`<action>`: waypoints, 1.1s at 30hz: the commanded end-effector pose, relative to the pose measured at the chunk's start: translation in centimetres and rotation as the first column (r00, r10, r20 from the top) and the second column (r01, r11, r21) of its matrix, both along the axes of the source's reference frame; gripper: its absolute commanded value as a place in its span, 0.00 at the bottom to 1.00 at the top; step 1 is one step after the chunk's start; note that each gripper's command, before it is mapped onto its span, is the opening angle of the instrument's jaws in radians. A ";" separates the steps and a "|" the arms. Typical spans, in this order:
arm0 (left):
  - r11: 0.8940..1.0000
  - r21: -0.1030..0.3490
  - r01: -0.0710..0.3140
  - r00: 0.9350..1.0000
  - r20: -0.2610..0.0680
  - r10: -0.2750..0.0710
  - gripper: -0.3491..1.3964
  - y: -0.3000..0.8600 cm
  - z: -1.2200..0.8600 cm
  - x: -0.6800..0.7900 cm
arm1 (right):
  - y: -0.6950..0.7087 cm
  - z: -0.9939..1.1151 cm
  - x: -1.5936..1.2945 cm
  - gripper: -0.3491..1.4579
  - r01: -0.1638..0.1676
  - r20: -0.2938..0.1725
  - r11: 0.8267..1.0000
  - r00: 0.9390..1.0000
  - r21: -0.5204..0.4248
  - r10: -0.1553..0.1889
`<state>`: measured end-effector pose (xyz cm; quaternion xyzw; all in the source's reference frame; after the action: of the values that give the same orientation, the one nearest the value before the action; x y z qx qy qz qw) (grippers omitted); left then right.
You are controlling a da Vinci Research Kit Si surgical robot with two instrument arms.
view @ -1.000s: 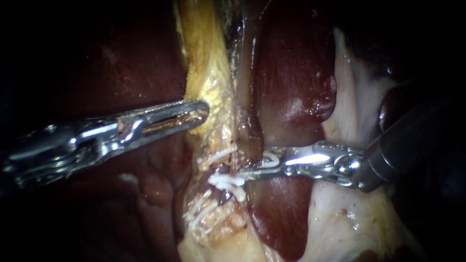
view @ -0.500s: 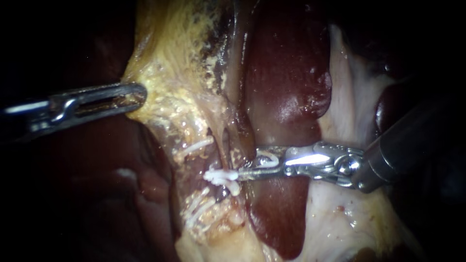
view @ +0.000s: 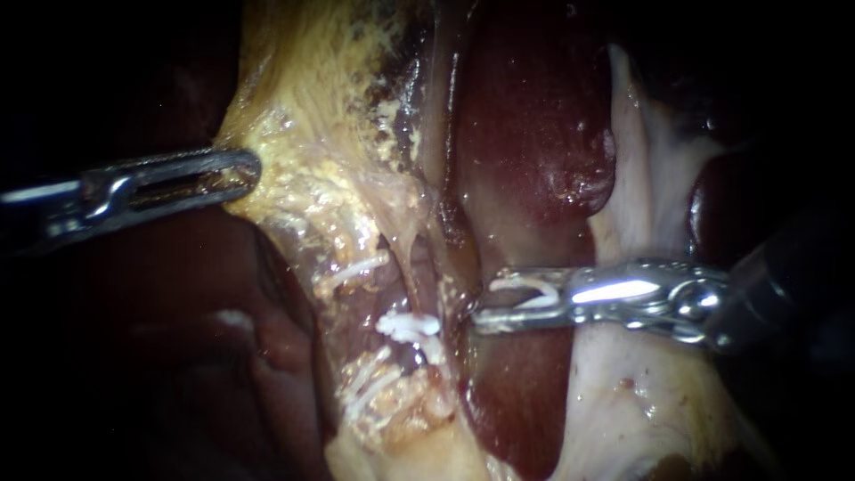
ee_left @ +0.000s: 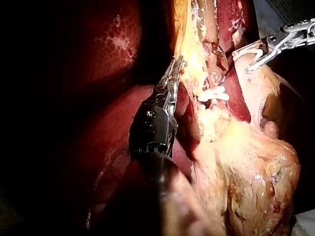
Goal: Clipping third clip right tube
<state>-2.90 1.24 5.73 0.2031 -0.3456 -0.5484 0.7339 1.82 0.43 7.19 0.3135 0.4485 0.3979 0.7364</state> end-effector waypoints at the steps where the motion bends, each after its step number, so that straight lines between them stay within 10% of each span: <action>1: 1.000 0.000 0.000 1.000 0.000 0.000 0.00 0.00 0.00 0.00 | 0.00 -0.06 0.01 0.52 -0.016 -0.012 1.000 1.000 0.002 0.016; 12: 1.000 -0.002 0.002 1.000 -0.002 -0.002 0.00 0.00 0.01 0.01 | -0.11 -0.32 0.55 0.52 -0.024 -0.147 0.999 0.989 0.030 0.028; 33: 1.000 -0.002 0.003 1.000 -0.003 -0.003 0.00 -0.01 -0.01 0.01 | -0.15 0.76 1.11 0.52 -0.009 -0.079 1.000 0.997 -0.004 0.008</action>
<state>-2.89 1.23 5.72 0.2011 -0.3453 -0.5495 0.7338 2.97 0.29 7.97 0.3247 0.4799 0.3871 0.7173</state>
